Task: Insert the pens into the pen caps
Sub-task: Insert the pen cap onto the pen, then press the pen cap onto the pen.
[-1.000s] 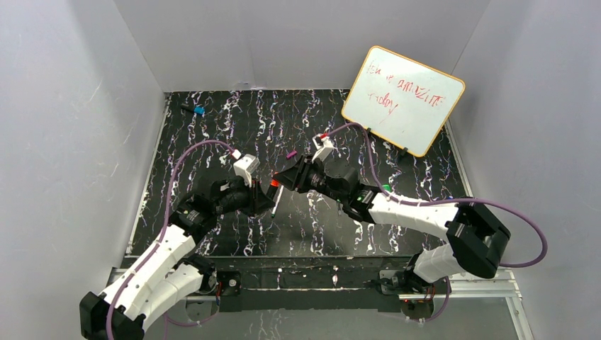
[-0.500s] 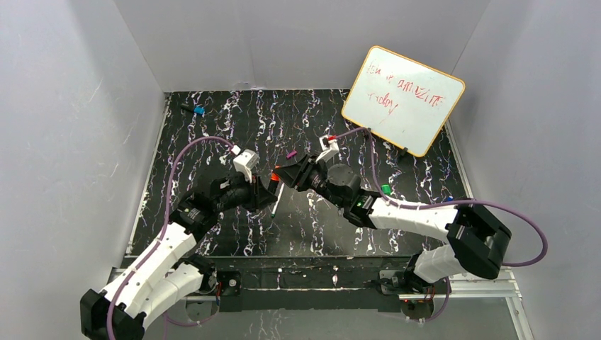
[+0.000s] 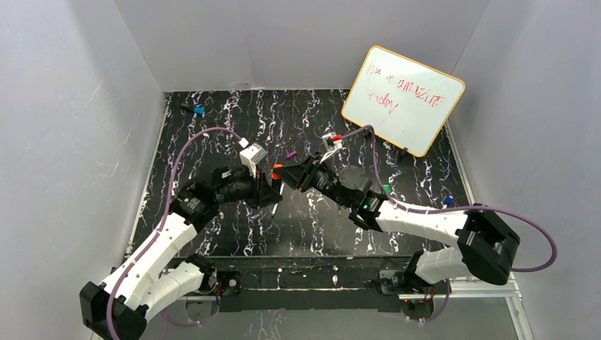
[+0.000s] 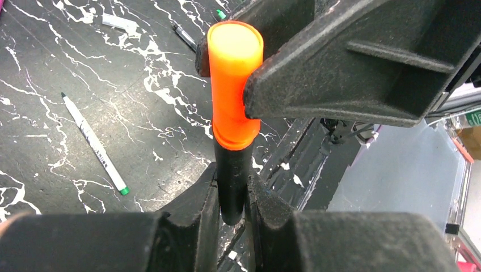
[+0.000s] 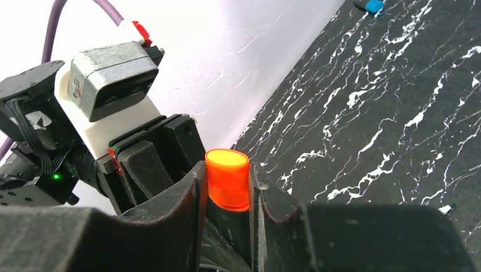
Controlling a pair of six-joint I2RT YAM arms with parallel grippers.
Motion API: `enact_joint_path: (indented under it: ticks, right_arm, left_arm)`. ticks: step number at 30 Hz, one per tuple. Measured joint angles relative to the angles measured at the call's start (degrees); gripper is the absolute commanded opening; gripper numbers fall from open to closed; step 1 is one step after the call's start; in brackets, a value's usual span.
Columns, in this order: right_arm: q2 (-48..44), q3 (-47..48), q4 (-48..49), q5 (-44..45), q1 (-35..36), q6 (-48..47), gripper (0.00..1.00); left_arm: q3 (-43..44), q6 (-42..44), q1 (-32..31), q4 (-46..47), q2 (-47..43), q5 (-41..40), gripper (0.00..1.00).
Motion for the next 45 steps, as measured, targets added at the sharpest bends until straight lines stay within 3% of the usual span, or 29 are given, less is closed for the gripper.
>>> enact_joint_path:
  ticks: [16, 22, 29, 30, 34, 36, 37, 45]
  right_arm:
    - [-8.2, -0.3, -11.8, -4.1, 0.3, -5.7, 0.01]
    - [-8.1, -2.3, -19.5, -13.1, 5.4, -4.7, 0.01]
    - [-8.1, -2.3, -22.1, -13.6, 5.3, -5.5, 0.01]
    - [-8.2, -2.2, -22.6, -13.4, 5.3, -6.0, 0.08]
    - [-10.3, -1.7, -27.3, -11.3, 5.3, -10.0, 0.58]
    - [-12.6, -1.3, -30.3, -9.0, 5.3, -13.7, 0.89]
    - [-14.2, -1.2, -31.7, -7.6, 5.3, -16.0, 0.98]
    - [-20.2, 1.6, -34.6, 0.5, 5.3, -34.4, 0.99]
  left_arm:
    - [7.9, 7.9, -1.0, -9.3, 3.0, 1.0, 0.00]
    - [9.8, 7.9, 0.3, -2.7, 4.0, -5.9, 0.00]
    - [9.8, 8.4, 0.3, -1.8, 4.3, -7.6, 0.00]
    - [9.8, 8.6, 0.3, -1.8, 4.3, -7.8, 0.00]
    - [9.8, 9.1, 0.3, -1.9, 4.6, -7.8, 0.00]
    - [9.8, 9.4, 0.3, -2.0, 4.9, -7.6, 0.00]
    - [9.8, 9.5, 0.3, -2.0, 5.0, -7.3, 0.00]
    - [9.8, 11.1, 0.3, -5.0, 7.0, -3.2, 0.00]
